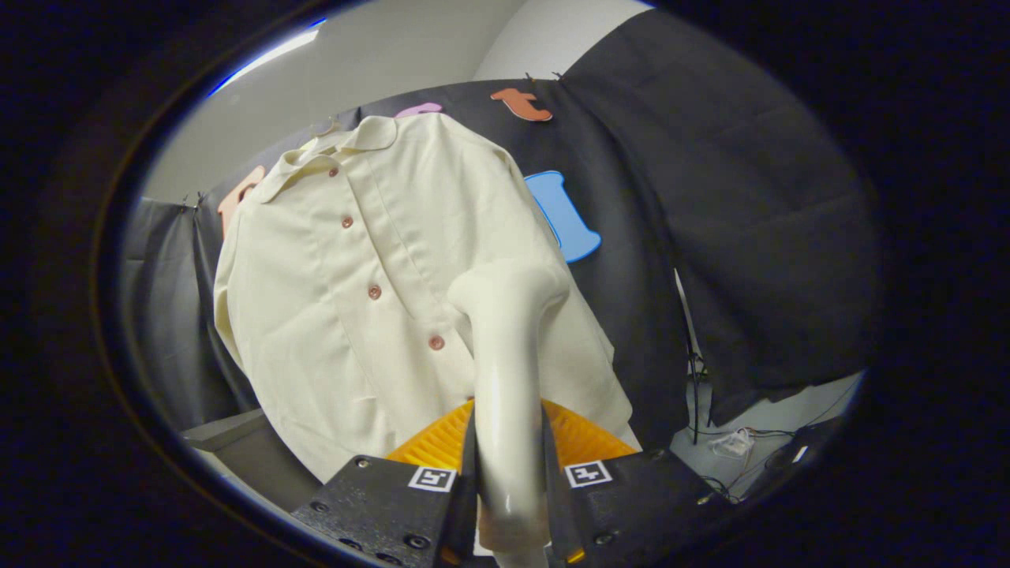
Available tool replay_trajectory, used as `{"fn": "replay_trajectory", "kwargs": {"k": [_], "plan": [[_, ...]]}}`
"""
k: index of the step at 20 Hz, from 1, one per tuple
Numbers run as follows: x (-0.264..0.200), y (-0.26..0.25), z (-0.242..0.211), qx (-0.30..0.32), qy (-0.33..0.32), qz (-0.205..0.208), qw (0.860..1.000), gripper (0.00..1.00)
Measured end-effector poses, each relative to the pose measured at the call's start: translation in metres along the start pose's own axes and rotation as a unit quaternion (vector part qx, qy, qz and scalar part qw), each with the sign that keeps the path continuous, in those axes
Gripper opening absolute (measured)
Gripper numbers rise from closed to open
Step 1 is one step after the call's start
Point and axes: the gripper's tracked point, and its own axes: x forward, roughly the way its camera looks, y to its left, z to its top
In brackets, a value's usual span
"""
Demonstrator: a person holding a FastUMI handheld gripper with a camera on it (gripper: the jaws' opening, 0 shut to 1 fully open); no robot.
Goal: Iron the clothes twice with a garment steamer, once on the left side and once on the right side.
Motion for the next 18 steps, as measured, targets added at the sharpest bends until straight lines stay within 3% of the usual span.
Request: {"fn": "replay_trajectory", "kwargs": {"k": [7, 13, 18], "plan": [[-0.022, -0.02, -0.048, 0.023, 0.033, -0.014, 0.999, 0.36], [-0.046, -0.015, -0.067, 0.004, 0.053, -0.012, 0.999, 0.36], [-0.08, -0.004, -0.065, 0.032, 0.047, -0.002, 0.998, 0.36]]}}
